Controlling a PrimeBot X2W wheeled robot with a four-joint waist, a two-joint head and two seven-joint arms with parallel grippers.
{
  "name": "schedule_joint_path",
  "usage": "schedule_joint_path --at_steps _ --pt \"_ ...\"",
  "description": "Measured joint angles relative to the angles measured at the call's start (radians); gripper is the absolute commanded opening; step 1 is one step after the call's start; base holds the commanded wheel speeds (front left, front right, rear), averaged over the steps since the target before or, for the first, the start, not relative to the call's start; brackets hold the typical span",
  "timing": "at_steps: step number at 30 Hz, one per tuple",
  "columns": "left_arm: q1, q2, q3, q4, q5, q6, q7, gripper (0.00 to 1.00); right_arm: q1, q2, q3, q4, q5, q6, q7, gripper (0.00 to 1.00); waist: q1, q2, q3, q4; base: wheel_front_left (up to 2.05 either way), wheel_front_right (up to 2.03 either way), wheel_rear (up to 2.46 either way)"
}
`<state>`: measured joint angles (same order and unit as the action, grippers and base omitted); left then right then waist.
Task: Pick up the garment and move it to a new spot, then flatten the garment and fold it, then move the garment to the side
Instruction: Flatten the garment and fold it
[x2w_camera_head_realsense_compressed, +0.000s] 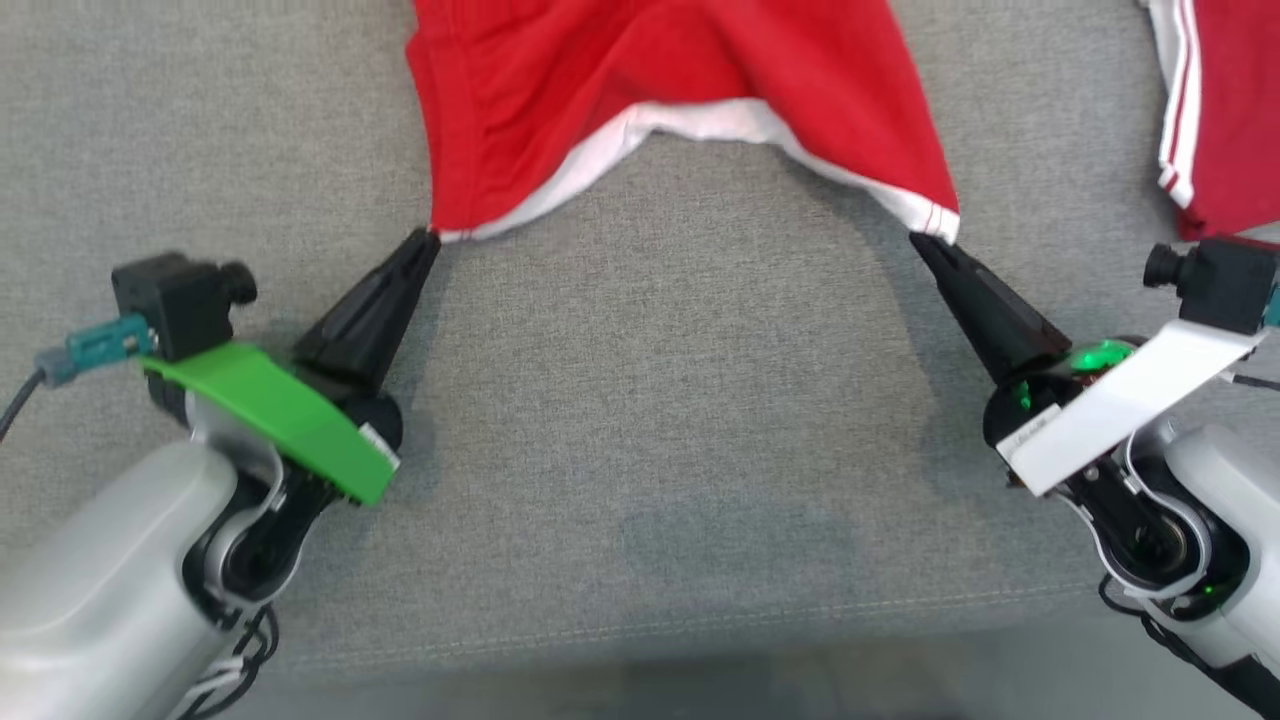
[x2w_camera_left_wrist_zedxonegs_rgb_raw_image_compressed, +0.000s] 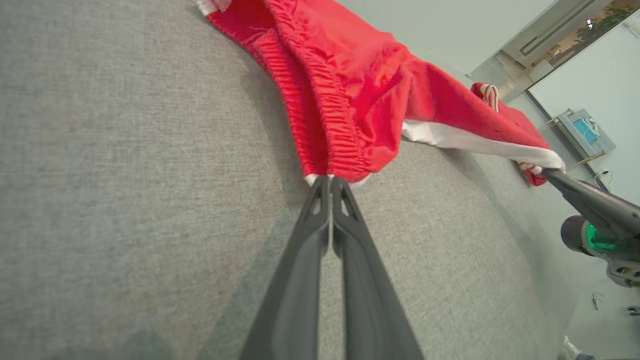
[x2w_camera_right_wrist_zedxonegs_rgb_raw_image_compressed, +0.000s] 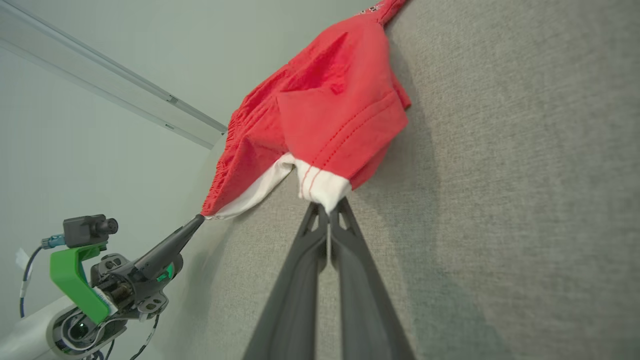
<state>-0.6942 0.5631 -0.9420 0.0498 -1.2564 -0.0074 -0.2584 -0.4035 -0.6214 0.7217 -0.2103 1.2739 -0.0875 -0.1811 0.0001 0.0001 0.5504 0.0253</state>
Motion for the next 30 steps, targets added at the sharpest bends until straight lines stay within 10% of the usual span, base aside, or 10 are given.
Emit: schedule_joint_path --at_steps 15,30 --pt "0.213 0.094 0.049 -0.058 -0.221 -0.081 0.021 0.0 0.2 -0.19 0.008 0.057 0.014 0.005 0.025 0.0 -0.0001 0.0 -0.198 -0.024 0.0 0.0 0.0" --pt "0.477 0.217 -0.046 -0.308 -0.305 -0.041 0.068 0.0 0.486 -0.364 -0.004 -0.087 0.169 -0.021 0.043 0.0 -0.0001 0.0 -0.271 0.027 0.0 0.0 0.0"
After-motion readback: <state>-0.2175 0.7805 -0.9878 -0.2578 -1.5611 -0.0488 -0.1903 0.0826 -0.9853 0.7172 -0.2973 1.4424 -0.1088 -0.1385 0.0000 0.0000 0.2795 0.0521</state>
